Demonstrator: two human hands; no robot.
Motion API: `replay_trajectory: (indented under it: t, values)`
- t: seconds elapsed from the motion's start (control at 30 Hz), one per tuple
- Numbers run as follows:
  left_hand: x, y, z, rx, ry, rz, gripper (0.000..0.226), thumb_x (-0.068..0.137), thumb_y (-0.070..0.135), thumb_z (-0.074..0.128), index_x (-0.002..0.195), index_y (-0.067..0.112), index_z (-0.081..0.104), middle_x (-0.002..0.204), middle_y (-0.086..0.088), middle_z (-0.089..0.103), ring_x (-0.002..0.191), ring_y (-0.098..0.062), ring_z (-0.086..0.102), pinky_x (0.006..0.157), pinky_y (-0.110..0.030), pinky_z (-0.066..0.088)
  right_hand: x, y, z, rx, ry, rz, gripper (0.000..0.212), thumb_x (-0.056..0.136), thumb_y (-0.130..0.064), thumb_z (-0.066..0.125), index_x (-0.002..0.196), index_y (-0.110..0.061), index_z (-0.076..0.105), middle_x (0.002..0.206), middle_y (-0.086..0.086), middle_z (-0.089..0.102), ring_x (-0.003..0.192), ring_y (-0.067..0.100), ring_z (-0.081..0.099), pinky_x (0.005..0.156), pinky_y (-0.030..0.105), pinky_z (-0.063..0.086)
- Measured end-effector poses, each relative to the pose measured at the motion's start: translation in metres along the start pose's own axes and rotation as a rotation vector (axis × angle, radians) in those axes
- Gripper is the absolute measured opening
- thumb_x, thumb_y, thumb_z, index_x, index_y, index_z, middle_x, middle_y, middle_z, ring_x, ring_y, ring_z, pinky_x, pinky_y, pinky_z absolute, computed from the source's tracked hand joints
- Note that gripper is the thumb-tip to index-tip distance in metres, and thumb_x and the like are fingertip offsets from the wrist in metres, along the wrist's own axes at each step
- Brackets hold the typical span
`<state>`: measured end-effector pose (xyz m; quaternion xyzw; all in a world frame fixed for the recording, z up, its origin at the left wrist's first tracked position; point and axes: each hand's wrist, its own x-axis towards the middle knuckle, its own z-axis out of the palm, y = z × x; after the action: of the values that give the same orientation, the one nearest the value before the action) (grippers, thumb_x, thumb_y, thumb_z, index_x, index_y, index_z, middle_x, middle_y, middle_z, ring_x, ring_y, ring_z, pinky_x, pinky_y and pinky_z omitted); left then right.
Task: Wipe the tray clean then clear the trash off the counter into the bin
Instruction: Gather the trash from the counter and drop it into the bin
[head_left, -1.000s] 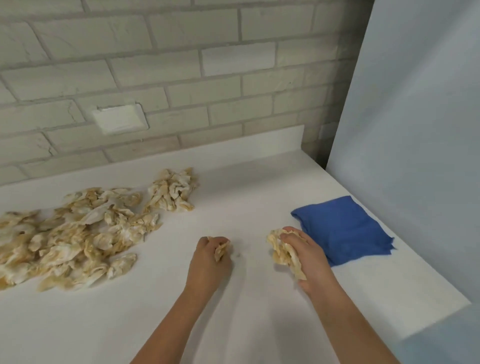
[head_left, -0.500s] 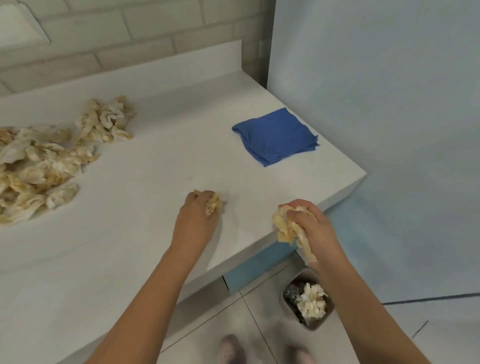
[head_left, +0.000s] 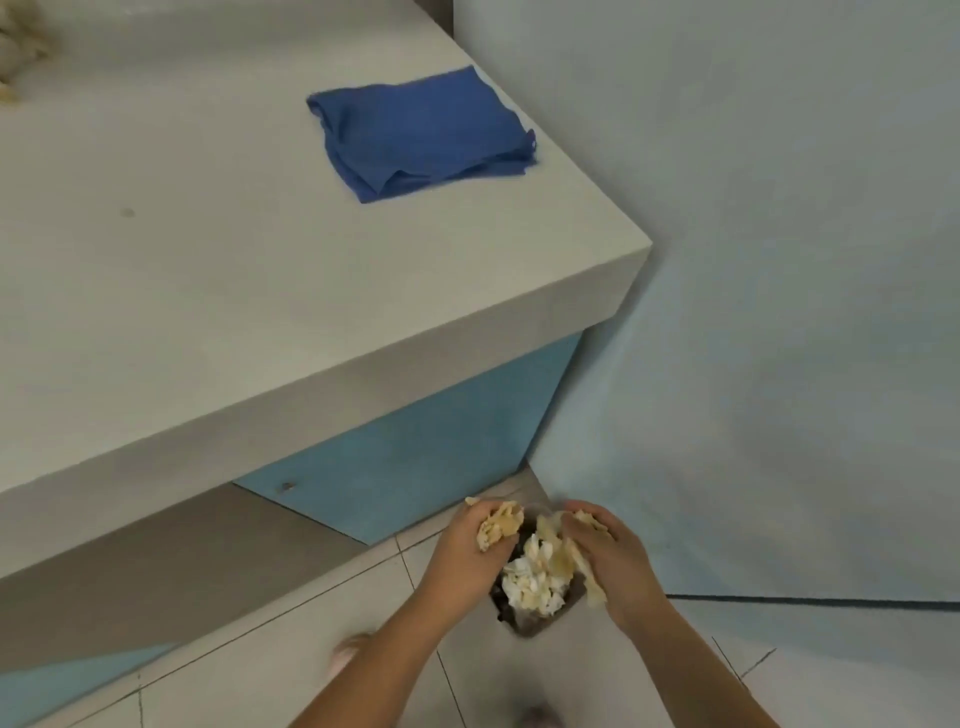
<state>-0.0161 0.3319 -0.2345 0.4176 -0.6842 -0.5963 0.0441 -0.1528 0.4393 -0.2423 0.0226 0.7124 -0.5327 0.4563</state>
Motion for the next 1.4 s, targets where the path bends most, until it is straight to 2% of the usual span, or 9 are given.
replay_trajectory:
  t: [0.2,0.33,0.47,0.57,0.67,0.8,1.0,1.2,1.4]
  values:
    - [0.078,-0.144,0.098,-0.203,0.001,-0.375,0.034,0.087,0.018,0.064,0.118,0.023,0.051,0.111,0.001,0.062,0.093,-0.008,0.059,0.060,-0.008,0.043,0.136,0.122,-0.038,-0.193,0.066,0.065,0.010,0.085,-0.018,0.067,0.093,-0.023,0.069,0.090,0.004,0.070,0.078,0.019,0.065,0.065,0.025,0.051]
    - [0.126,-0.214,0.154,-0.114,-0.053,-0.339,0.054,0.078,0.028,0.061,0.130,0.028,0.046,0.130,-0.003,0.050,0.113,-0.018,0.054,0.090,-0.030,0.049,0.209,0.199,-0.047,-0.392,0.090,0.016,0.012,0.085,-0.030,0.066,0.097,-0.027,0.066,0.099,0.002,0.068,0.087,0.019,0.063,0.077,0.031,0.050]
    - [0.142,-0.271,0.198,0.356,-0.169,-0.176,0.062,0.095,0.025,0.041,0.149,0.029,0.011,0.156,-0.003,0.004,0.142,-0.025,0.013,0.116,-0.038,0.018,0.254,0.254,-0.048,-0.621,0.011,-0.009,0.075,0.072,-0.068,0.052,0.133,-0.024,0.047,0.131,0.002,0.055,0.120,0.024,0.052,0.104,0.045,0.040]
    - [0.128,-0.300,0.215,0.880,-0.139,0.046,0.062,0.095,0.030,0.034,0.150,0.025,0.006,0.158,-0.014,0.003,0.142,-0.033,0.017,0.114,-0.049,0.018,0.248,0.277,-0.053,-0.957,-0.063,-0.125,0.060,0.097,-0.034,0.040,0.150,-0.013,0.019,0.152,0.012,0.027,0.137,0.030,0.029,0.113,0.040,0.026]
    - [0.117,-0.313,0.228,0.981,-0.161,0.117,0.059,0.090,0.031,0.030,0.147,0.021,0.026,0.154,-0.016,0.021,0.136,-0.036,0.034,0.107,-0.050,0.033,0.237,0.298,-0.070,-1.224,-0.050,-0.485,0.060,0.097,-0.015,0.039,0.151,-0.018,0.012,0.157,0.012,0.015,0.143,0.029,0.020,0.114,0.037,0.025]
    - [0.126,-0.331,0.232,1.239,-0.419,0.052,0.059,0.100,0.027,0.021,0.150,0.019,-0.009,0.150,-0.009,-0.031,0.141,-0.030,-0.022,0.116,-0.046,-0.009,0.247,0.313,-0.075,-1.638,-0.281,-0.339,0.059,0.099,-0.014,0.030,0.151,-0.012,0.003,0.159,0.013,0.006,0.146,0.029,0.008,0.119,0.038,0.013]
    - [0.176,-0.326,0.241,1.289,-0.592,-0.098,0.064,0.096,0.022,0.031,0.151,0.020,-0.001,0.154,-0.003,-0.025,0.143,-0.027,-0.020,0.116,-0.045,-0.007,0.285,0.298,-0.050,-1.891,-0.292,-0.186,0.031,0.097,-0.016,0.035,0.124,-0.012,0.051,0.124,0.008,0.059,0.115,0.024,0.054,0.088,0.033,0.045]
    - [0.179,-0.318,0.235,1.237,-0.622,-0.023,0.059,0.095,0.016,0.033,0.151,0.020,0.011,0.157,-0.007,-0.016,0.144,-0.031,-0.014,0.117,-0.050,-0.002,0.285,0.287,-0.047,-1.855,-0.302,-0.097,0.027,0.096,-0.012,0.042,0.114,-0.011,0.061,0.116,0.007,0.065,0.107,0.023,0.061,0.086,0.031,0.048]
    - [0.154,-0.278,0.191,0.851,-0.371,0.118,0.044,0.094,0.011,0.045,0.135,0.026,0.049,0.153,-0.007,0.024,0.144,-0.027,0.012,0.119,-0.038,0.006,0.244,0.225,-0.042,-1.609,-0.114,-0.170,0.026,0.094,-0.015,0.046,0.113,-0.013,0.063,0.112,0.005,0.067,0.102,0.022,0.063,0.083,0.027,0.047]
